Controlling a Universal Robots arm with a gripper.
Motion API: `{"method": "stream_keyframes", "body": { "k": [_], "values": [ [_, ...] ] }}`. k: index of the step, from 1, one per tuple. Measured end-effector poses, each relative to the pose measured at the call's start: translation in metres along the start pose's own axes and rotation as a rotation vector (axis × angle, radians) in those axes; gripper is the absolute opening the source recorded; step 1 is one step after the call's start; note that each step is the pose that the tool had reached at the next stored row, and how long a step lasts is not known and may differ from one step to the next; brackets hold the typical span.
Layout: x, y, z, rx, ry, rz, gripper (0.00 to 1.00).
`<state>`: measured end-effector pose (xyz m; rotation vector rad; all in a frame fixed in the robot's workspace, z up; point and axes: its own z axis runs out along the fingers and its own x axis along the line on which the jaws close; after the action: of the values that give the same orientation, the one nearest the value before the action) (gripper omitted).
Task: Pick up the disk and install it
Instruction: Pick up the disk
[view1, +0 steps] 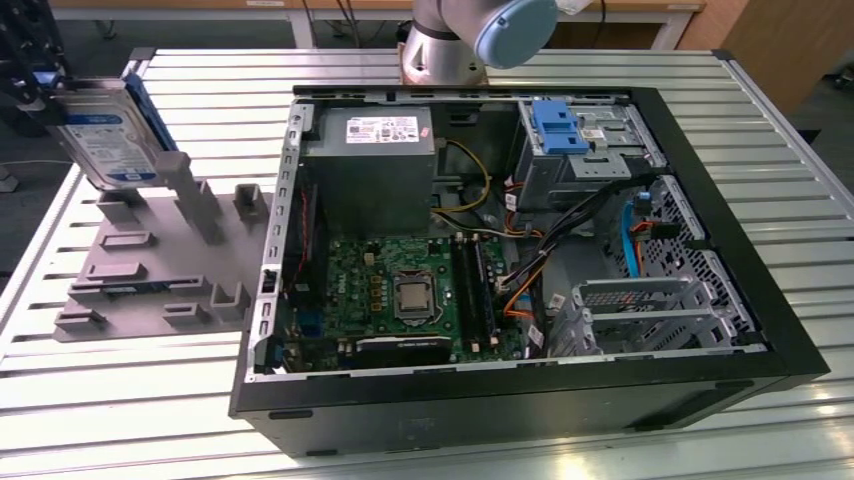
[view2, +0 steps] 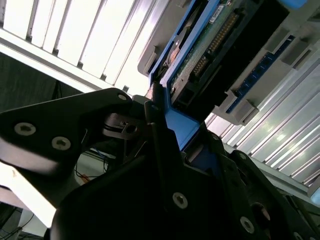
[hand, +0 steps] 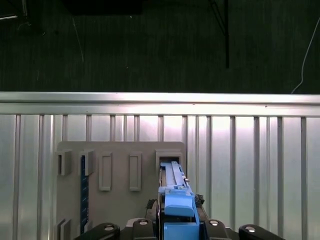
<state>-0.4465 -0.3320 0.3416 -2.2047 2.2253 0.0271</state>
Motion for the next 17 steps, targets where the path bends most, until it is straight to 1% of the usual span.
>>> {"method": "stream_keyframes", "body": {
  "k": [7, 17],
  "values": [
    [-0.0002, 0.0001, -0.0101, 0.0000, 0.0000, 0.000, 0.36],
    [-0.0004, 0.0001, -0.0196, 0.0001, 0.0000, 0.000, 0.36]
  ]
}}
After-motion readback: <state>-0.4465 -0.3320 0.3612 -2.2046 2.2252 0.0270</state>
